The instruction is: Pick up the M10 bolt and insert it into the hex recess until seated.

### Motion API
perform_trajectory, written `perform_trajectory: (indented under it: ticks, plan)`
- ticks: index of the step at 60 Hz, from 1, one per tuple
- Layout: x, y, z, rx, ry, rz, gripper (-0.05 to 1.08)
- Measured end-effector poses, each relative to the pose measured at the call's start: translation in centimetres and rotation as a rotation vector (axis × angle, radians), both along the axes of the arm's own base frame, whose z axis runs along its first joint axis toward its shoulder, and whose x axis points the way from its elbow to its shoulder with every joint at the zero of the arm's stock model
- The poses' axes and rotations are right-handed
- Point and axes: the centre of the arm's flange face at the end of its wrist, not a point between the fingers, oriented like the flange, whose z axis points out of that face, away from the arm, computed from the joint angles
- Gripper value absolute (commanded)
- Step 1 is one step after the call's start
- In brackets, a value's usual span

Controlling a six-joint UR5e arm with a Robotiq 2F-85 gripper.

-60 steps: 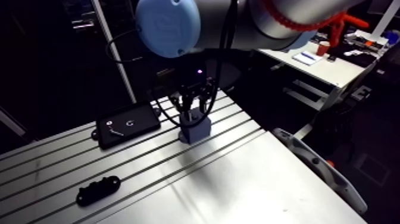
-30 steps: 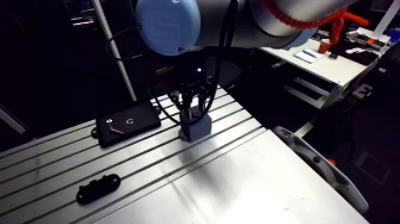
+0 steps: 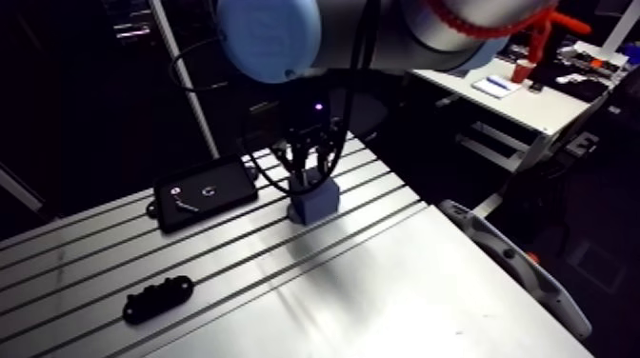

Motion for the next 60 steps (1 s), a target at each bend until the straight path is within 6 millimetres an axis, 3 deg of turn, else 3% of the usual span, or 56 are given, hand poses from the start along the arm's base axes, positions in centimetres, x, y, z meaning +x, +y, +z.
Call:
perform_trajectory:
  ticks: [60]
  plan:
    - [-0.06,-0.1,0.04,0.005,-0.003,0.005,0.57]
